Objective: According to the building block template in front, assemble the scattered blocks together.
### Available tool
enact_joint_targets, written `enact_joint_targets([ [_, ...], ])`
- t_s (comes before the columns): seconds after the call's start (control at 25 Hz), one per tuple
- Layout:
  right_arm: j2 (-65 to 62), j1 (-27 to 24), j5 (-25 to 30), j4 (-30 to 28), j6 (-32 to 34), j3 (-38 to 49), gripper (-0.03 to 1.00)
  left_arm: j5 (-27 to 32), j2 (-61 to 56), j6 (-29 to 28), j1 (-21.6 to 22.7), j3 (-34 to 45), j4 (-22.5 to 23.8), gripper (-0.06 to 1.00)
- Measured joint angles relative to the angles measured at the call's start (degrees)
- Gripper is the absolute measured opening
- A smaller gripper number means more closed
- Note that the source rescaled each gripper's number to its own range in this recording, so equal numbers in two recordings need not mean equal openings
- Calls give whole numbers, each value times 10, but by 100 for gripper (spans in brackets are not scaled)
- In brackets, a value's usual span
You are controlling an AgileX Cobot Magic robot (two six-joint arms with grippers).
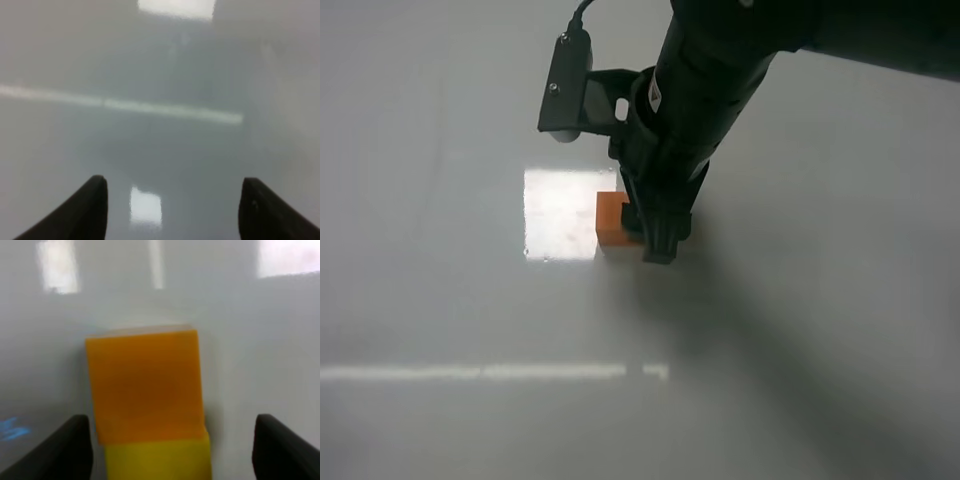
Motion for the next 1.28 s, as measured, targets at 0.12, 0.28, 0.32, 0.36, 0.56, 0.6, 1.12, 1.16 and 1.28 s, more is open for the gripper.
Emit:
enact_joint_targets([
  [0.12, 15, 0, 0, -1, 0, 0, 75, 0, 0, 0, 0, 0, 0, 43],
  [0.28, 26, 0, 0, -13, 3, 0, 75, 0, 0, 0, 0, 0, 0, 43],
  [0.32, 27, 0, 0, -16, 5, 0, 75, 0, 0, 0, 0, 0, 0, 43],
  [0.36, 27, 0, 0, -19, 6, 0, 75, 0, 0, 0, 0, 0, 0, 43],
  [0.56, 27, 0, 0, -22, 8, 0, 59, 0, 0, 0, 0, 0, 0, 43],
  [0.6, 27, 0, 0, -22, 8, 0, 49, 0, 0, 0, 0, 0, 0, 43],
  [1.12, 27, 0, 3, -21, 10, 0, 1, 0, 0, 0, 0, 0, 0, 43],
  [1.16, 27, 0, 4, -21, 10, 0, 1, 0, 0, 0, 0, 0, 0, 43],
  [1.28, 27, 1, 15, -32, 10, 0, 1, 0, 0, 0, 0, 0, 0, 43],
])
